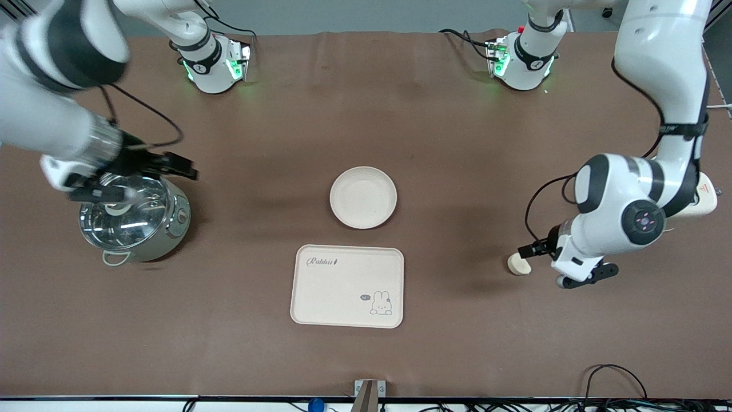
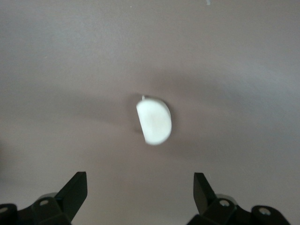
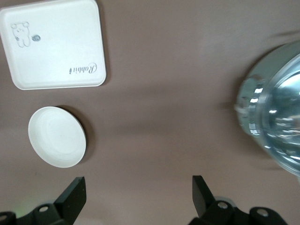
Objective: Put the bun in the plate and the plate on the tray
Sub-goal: 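Carry the bun toward the plate while the right gripper reaches the plate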
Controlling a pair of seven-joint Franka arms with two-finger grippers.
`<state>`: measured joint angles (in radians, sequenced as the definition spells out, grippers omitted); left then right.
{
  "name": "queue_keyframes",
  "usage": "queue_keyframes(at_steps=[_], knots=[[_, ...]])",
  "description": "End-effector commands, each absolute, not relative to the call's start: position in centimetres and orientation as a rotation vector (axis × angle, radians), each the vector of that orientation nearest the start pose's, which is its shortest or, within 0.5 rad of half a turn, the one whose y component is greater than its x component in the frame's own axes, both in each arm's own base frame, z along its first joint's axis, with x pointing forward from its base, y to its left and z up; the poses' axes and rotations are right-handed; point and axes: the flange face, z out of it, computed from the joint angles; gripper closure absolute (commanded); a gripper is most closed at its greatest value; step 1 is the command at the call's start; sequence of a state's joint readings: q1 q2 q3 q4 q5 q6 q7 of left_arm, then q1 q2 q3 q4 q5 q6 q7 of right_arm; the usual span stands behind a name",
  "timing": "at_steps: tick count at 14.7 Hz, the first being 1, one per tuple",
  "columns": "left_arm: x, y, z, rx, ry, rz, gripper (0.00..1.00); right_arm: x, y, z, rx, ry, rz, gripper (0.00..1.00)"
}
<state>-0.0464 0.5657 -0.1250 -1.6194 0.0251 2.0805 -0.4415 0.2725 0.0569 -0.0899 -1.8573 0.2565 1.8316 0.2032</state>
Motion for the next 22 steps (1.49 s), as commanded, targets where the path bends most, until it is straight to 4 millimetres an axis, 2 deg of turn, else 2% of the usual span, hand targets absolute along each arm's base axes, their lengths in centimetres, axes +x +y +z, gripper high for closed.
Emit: queue_keyframes(at_steps=[1, 3, 4, 6, 8, 10, 11, 12, 14, 15, 18, 22], knots=[[67.7, -10.0, 24.4, -3.105, -0.461, 0.141, 0.0, 53.9, 16.5, 42.5, -2.913, 0.189, 0.218, 0.0], [68.0, -10.6, 22.5, -3.1, -0.557, 0.112, 0.01, 54.3, 18.3, 38.5, -2.85, 0.24, 0.298, 0.0], [68.1, -11.2, 21.4, -3.1, -0.597, 0.089, 0.01, 54.7, 18.6, 35.9, -2.824, 0.28, 0.339, 0.0], [68.2, -11.6, 19.8, -3.109, -0.621, 0.061, 0.03, 54.5, 20.6, 32.7, -2.823, 0.287, 0.339, 0.0], [68.2, -11.4, 19.4, -3.107, -0.628, 0.065, 0.17, 54.0, 21.9, 29.8, -2.831, 0.3, 0.296, 0.0], [68.1, -11.6, 19.4, -3.106, -0.63, 0.068, 0.45, 53.2, 23.7, 26.7, -2.861, 0.282, 0.25, 0.0], [68.1, -11.6, 19.3, -3.104, -0.637, 0.07, 0.53, 53.1, 24.1, 25.7, -2.869, 0.279, 0.246, 0.0], [68.0, -11.6, 19.1, -3.1, -0.651, 0.075, 0.6, 52.9, 25.0, 24.7, -2.869, 0.276, 0.247, 0.0], [67.8, -11.7, 19.3, -3.096, -0.66, 0.082, 0.63, 51.7, 27.8, 23.5, -2.846, 0.274, 0.23, 0.0], [67.7, -12.7, 19.7, -3.095, -0.665, 0.083, 0.63, 51.2, 28.7, 22.5, -2.851, 0.264, 0.243, 0.0], [66.1, -18.2, 21.0, -3.054, -0.742, 0.136, 0.64, 49.7, 31.5, 21.1, -2.855, 0.232, 0.206, 0.0], [62.5, -29.0, 23.6, -3.045, -0.855, 0.147, 0.63, 48.7, 33.5, 19.2, -2.853, 0.237, 0.147, 0.0]])
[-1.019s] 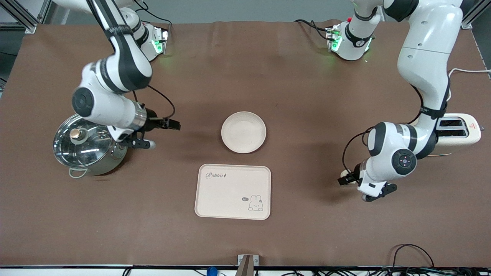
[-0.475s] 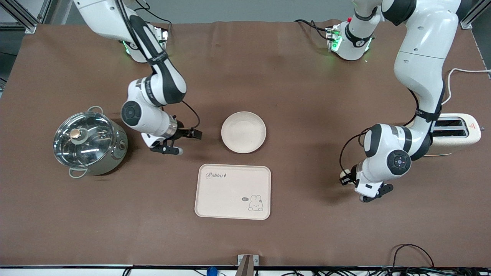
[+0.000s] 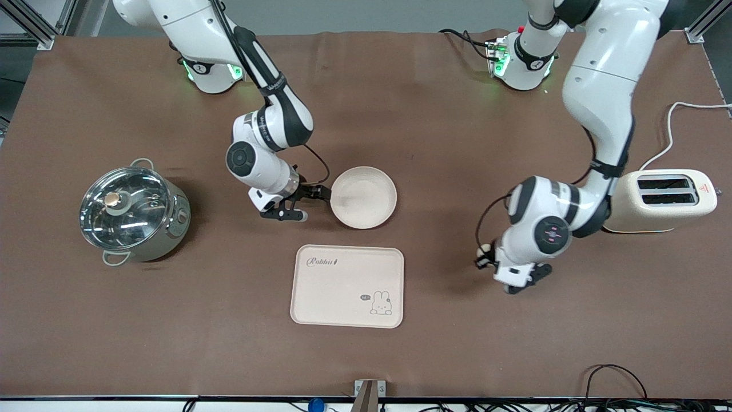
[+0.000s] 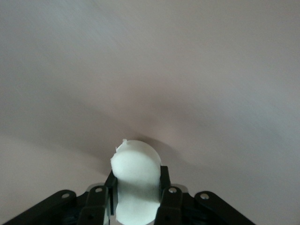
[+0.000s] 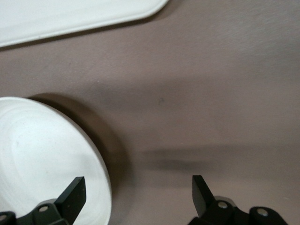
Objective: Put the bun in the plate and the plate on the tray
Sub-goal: 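Lower the bun onto the plate while the right gripper grasps the rim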
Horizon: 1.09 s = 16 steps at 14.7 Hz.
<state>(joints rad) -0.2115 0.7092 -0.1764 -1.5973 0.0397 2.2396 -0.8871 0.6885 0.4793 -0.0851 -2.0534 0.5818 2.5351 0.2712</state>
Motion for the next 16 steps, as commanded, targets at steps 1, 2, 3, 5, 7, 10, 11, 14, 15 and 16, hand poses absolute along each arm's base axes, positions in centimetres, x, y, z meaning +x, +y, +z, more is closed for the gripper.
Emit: queue_keyframes(at_steps=[1, 2, 3, 5, 7, 10, 11, 14, 15, 16], knots=[[61.2, -32.2, 24.0, -3.049, -0.883, 0.156, 0.63, 48.6, 33.5, 19.1, -2.851, 0.241, 0.149, 0.0], [59.7, -35.2, 24.4, -3.052, -0.896, 0.163, 0.63, 48.5, 33.6, 19.1, -2.85, 0.241, 0.15, 0.02], [58.0, -38.1, 24.8, -3.055, -0.899, 0.166, 0.63, 48.3, 33.9, 19.1, -2.852, 0.232, 0.151, 0.03], [55.2, -42.2, 25.6, -3.052, -0.92, 0.168, 0.63, 47.6, 34.8, 19.0, -2.855, 0.208, 0.155, 0.08], [52.8, -45.1, 25.3, -3.041, -0.93, 0.183, 0.61, 47.6, 34.9, 19.0, -2.855, 0.205, 0.157, 0.14], [50.3, -48.4, 23.7, -3.044, -0.937, 0.198, 0.58, 47.3, 35.0, 18.6, -2.86, 0.201, 0.164, 0.2], [49.6, -49.6, 23.5, -3.06, -0.955, 0.206, 0.57, 47.3, 35.1, 18.6, -2.861, 0.199, 0.166, 0.23], [48.4, -50.9, 22.9, -3.067, -0.963, 0.219, 0.43, 46.9, 35.5, 18.5, -2.863, 0.186, 0.17, 0.32], [48.4, -50.9, 22.7, -3.064, -0.965, 0.222, 0.33, 46.9, 35.6, 18.6, -2.862, 0.186, 0.169, 0.33], [48.4, -50.9, 22.8, -3.067, -0.966, 0.219, 0.23, 46.7, 35.8, 18.6, -2.863, 0.179, 0.17, 0.36]])
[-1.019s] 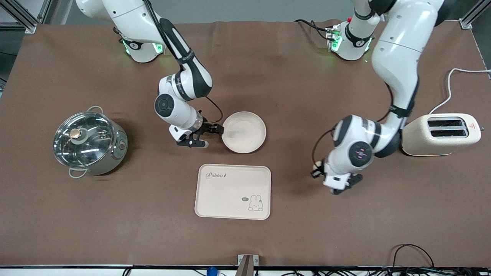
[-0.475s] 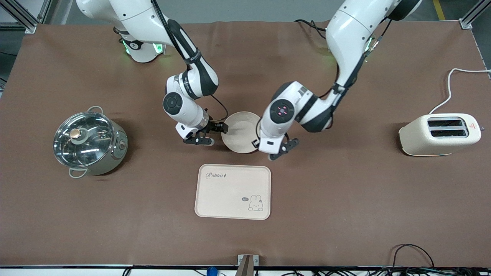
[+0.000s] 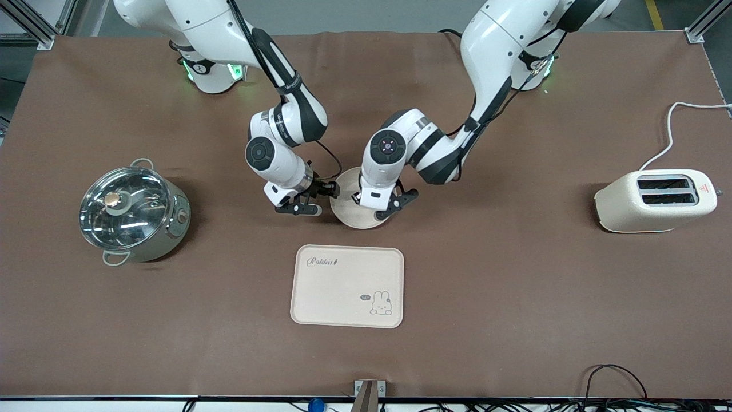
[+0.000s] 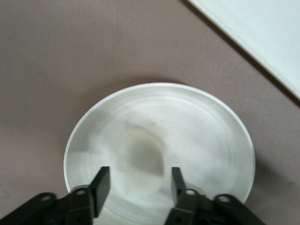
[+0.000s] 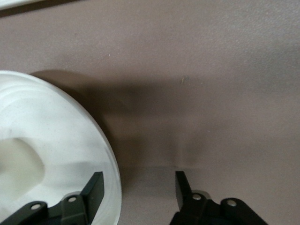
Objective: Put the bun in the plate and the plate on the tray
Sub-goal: 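Lower the bun onto the plate while the right gripper grasps the rim, then open the left gripper and withdraw while the right gripper lifts the plate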
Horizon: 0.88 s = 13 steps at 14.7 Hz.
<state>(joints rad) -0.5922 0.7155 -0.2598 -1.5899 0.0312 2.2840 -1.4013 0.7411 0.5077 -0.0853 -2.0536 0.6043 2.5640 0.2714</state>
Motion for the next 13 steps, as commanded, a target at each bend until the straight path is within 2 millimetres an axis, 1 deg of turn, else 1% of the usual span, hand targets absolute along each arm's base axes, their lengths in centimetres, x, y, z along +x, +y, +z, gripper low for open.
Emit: queue_keyframes(at_steps=[1, 2, 3, 4, 5, 6, 7, 9, 11, 13], knots=[[48.5, -51.0, 23.5, -3.075, -0.965, 0.21, 0.14, 46.7, 35.8, 18.6, -2.862, 0.181, 0.17, 0.4], [48.7, -51.0, 23.8, -3.079, -0.964, 0.204, 0.06, 46.6, 36.0, 18.6, -2.862, 0.175, 0.172, 0.43], [49.5, -51.0, 25.0, -3.096, -0.982, 0.187, 0.0, 46.6, 36.1, 18.6, -2.862, 0.172, 0.17, 0.46], [50.4, -51.0, 26.7, -3.113, -0.999, 0.17, 0.0, 46.5, 36.2, 18.6, -2.862, 0.17, 0.171, 0.49], [51.1, -50.6, 28.1, -3.114, -1.008, 0.157, 0.0, 46.5, 36.4, 18.7, -2.861, 0.166, 0.167, 0.52], [52.2, -49.8, 30.7, -3.116, -1.003, 0.118, 0.0, 46.5, 36.5, 18.8, -2.859, 0.164, 0.166, 0.56], [53.7, -48.1, 33.0, -3.106, -1.004, 0.1, 0.0, 46.7, 36.5, 18.9, -2.858, 0.165, 0.162, 0.58], [56.7, -43.3, 38.2, -3.104, -0.905, 0.021, 0.0, 46.6, 36.7, 19.0, -2.856, 0.162, 0.16, 0.61], [59.5, -37.1, 43.8, -3.122, -0.821, -0.08, 0.0, 46.6, 36.9, 19.1, -2.848, 0.17, 0.148, 0.66], [60.9, -31.7, 47.7, -3.128, -0.719, -0.114, 0.0, 46.5, 37.1, 19.1, -2.848, 0.166, 0.146, 0.68]])
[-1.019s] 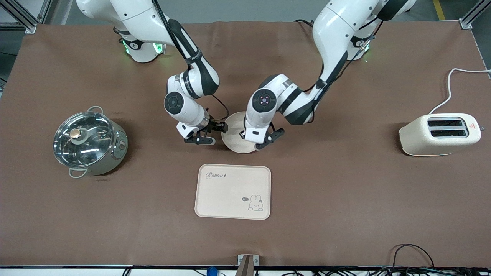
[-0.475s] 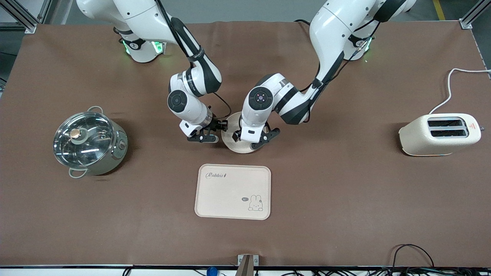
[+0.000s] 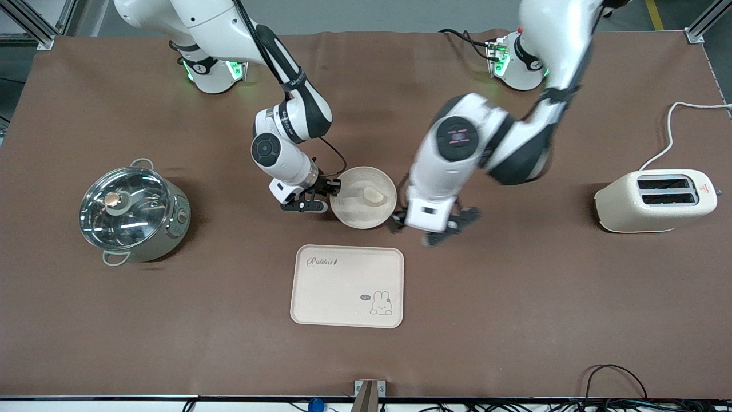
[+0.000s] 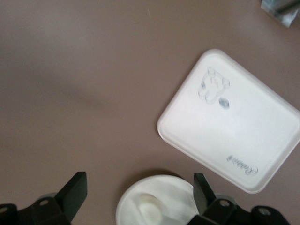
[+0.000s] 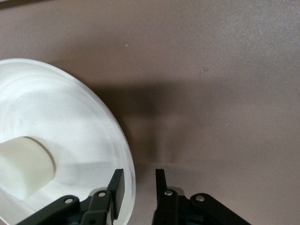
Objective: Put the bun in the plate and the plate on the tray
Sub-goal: 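Open the left gripper and withdraw while the right gripper lifts the plate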
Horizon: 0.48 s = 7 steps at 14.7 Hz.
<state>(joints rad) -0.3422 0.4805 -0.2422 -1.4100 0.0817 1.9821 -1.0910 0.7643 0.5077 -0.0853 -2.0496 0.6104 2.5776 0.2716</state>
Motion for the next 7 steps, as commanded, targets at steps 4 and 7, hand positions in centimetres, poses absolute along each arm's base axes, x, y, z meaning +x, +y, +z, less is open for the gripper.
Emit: queue_keyframes(at_steps=[4, 7], knots=[[61.7, -20.6, 55.2, -3.129, -0.439, -0.164, 0.0, 46.4, 37.2, 18.9, -2.845, 0.174, 0.15, 0.84], [60.4, -14.7, 59.4, -3.11, -0.247, -0.145, 0.0, 46.3, 37.7, 18.3, -2.84, 0.189, 0.108, 1.0]])
